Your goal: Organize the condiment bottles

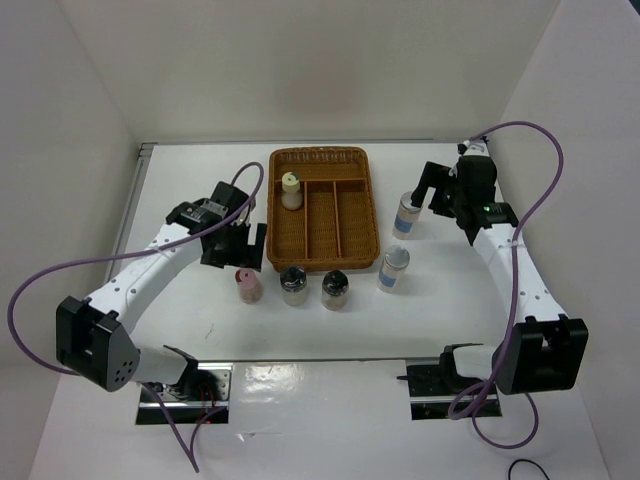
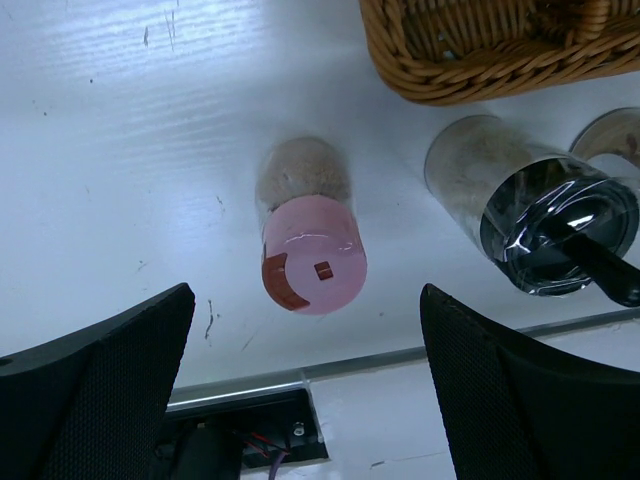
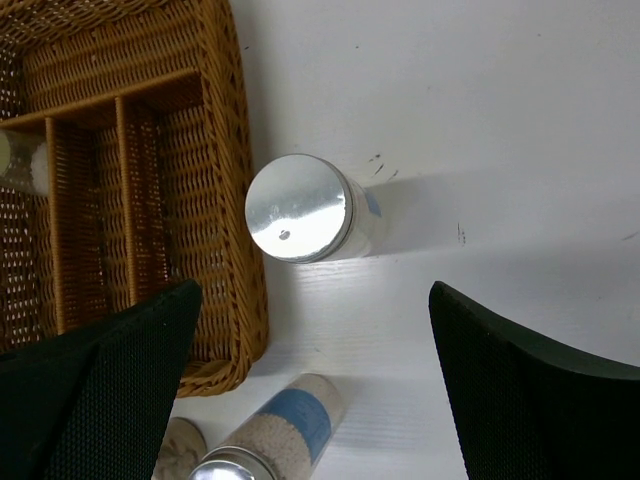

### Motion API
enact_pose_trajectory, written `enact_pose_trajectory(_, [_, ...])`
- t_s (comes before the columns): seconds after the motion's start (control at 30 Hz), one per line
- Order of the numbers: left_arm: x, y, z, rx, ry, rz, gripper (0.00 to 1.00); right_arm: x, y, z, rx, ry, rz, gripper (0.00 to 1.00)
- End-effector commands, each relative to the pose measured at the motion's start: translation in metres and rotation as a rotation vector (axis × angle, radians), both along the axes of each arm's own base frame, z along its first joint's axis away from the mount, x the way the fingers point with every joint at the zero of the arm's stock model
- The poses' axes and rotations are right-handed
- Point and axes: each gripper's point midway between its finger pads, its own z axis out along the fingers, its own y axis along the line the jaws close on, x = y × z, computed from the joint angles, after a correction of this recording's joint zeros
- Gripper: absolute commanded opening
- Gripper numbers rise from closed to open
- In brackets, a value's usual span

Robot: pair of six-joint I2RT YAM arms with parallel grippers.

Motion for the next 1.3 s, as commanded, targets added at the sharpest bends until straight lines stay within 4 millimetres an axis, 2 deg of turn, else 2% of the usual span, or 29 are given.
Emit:
enact_pose_trajectory(0.0, [-0.006,-0.008,-0.002,-0.035,-0.002,0.008,0.99,-0.001,0.006,0.013,0.024,-0.052,0.012,0.99])
enact_pose_trajectory(0.1, [-0.005,-0.011,-0.004,-0.040,-0.001,0.008,0.99,-0.001,0.005,0.017,0.027,-0.061,-0.001,0.99])
enact_pose_trajectory(0.33, [-0.006,-0.011,-0.023,-0.008,0.075,0.020,0.96,-0.002,0.004,0.020,0.031,-0.070,-0.013,0.99])
enact_pose_trajectory(0.57, [-0.003,-0.004,-0.032,0.037,0.084,0.086,0.96,-0.003,0.004,0.023,0.031,-0.079,-0.013,0.99])
enact_pose_trajectory(0.73, [-0.003,-0.003,-0.044,0.060,0.124,0.108,0.92,-0.001,0.005,0.022,0.036,-0.080,-0.005,0.99])
enact_pose_trajectory(0.93, [-0.005,0.000,-0.049,0.080,0.146,0.121,0.88,0.001,0.005,0.024,0.037,-0.089,-0.005,0.99])
enact_pose_trajectory(1.1, [-0.006,0.002,-0.052,0.094,0.158,0.133,0.74,0.004,0.006,0.026,0.037,-0.098,-0.005,0.99])
enact_pose_trajectory(1.13, [-0.006,0.002,-0.052,0.099,0.168,0.133,0.68,0.004,0.006,0.026,0.037,-0.098,-0.005,0.99])
enact_pose_trajectory(1.23, [-0.006,0.003,-0.052,0.107,0.164,0.136,0.59,0.006,0.006,0.028,0.038,-0.108,-0.005,0.99])
enact_pose_trajectory(1.27, [-0.006,0.003,-0.052,0.107,0.164,0.136,0.51,0.005,0.006,0.024,0.037,-0.098,-0.005,0.99])
